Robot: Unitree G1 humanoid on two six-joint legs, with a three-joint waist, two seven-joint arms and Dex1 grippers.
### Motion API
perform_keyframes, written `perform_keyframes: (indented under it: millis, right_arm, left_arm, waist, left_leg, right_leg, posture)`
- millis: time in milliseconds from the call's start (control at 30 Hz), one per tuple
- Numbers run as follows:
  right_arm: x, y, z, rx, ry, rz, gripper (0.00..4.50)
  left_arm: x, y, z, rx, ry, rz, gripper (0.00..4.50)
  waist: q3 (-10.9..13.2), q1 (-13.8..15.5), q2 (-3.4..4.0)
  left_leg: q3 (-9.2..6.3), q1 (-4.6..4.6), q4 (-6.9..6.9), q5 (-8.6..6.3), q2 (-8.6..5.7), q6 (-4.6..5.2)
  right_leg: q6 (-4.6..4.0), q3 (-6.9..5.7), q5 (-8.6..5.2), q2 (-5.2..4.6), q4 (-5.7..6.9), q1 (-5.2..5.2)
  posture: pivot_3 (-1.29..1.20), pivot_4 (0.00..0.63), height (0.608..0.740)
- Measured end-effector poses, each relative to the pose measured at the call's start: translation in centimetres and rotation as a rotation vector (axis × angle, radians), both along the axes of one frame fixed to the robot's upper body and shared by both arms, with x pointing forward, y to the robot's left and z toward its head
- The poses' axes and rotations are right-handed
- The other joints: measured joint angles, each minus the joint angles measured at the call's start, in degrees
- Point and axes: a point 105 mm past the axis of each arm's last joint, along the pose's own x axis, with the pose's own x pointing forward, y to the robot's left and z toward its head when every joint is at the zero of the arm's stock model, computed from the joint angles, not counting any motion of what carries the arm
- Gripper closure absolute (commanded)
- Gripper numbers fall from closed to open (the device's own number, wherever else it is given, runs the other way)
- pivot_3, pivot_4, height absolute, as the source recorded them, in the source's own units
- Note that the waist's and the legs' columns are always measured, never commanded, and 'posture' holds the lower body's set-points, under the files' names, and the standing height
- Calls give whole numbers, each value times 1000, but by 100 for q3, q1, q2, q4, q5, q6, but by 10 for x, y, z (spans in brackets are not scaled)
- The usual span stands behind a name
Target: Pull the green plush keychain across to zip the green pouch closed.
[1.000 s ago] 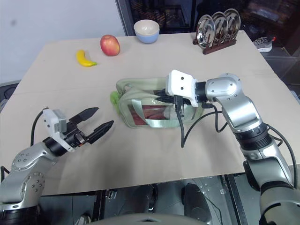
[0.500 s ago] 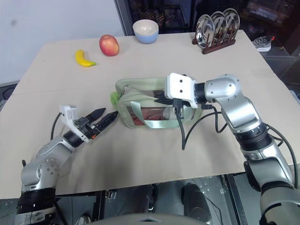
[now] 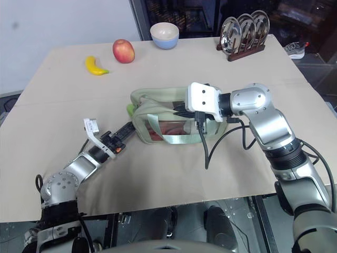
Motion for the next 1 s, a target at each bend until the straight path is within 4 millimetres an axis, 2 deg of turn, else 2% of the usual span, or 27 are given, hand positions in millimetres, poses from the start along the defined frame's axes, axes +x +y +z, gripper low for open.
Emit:
perform_keyframes:
  millis: [133,167,200,333,467,600,633,833,1000]
  right_arm:
    - [0,0,0,0,3,-1,4500]
    - [0,0,0,0,4,-1,4500]
    - [0,1,-1,0,5,0,4500]
    - [0,1,-1,0,6,1,4500]
    - [-1,2,-1,3,8,4,4500]
    - [-1,2,-3,6,13,4,4500]
    - [-1,2,-3,6,13,4,4500]
    - [-1,3,-3,10,12,8,4500]
    - [0,5,-3,18,12,14,4500]
  left_arm:
    - [0,-4,3,-43,0,-19,3635]
    - [0,-4,4,-53,2,-17,4334]
    - [0,-3,4,-57,4,-14,4433]
    - [-1,1,6,-75,3,3,4433]
    - [-6,18,16,-60,-44,70,4433]
    - [-16,39,48,68,-185,147,4433]
    - [-21,41,62,139,-256,156,4433]
    - [-30,31,105,281,-482,147,4433]
    - [-30,-4,138,370,-640,24,4433]
  waist:
    - [0,0,0]
    - [0,-3,0]
    - [0,-3,0]
    - [0,-9,0]
    - [0,-16,-1]
    - [0,-13,-1]
    - [0,-13,-1]
    - [0,-3,-1]
    - [0,-6,-1]
  left_leg:
    - [0,0,2,0,0,0]
    - [0,1,2,0,0,0]
    - [0,1,2,0,0,0]
    - [1,1,3,0,0,0]
    - [1,1,2,0,2,-1]
    - [3,0,2,0,2,-1]
    - [3,0,2,0,2,-1]
    - [4,1,1,0,3,-1]
    - [8,1,1,0,1,-1]
  right_leg:
    - [0,0,0,0,2,0]
    - [0,1,0,0,3,0]
    - [0,1,0,0,4,0]
    - [0,2,0,0,4,-1]
    - [0,2,0,2,4,-2]
    - [0,4,0,1,3,-1]
    - [0,4,0,1,3,-1]
    - [0,3,0,3,2,0]
    - [0,6,0,2,2,1]
  posture:
    - [0,150,740]
    - [0,150,740]
    - [0,150,740]
    - [0,150,740]
    - [0,150,740]
    - [0,150,740]
    - [0,150,740]
    - [0,150,740]
    - [0,150,740]
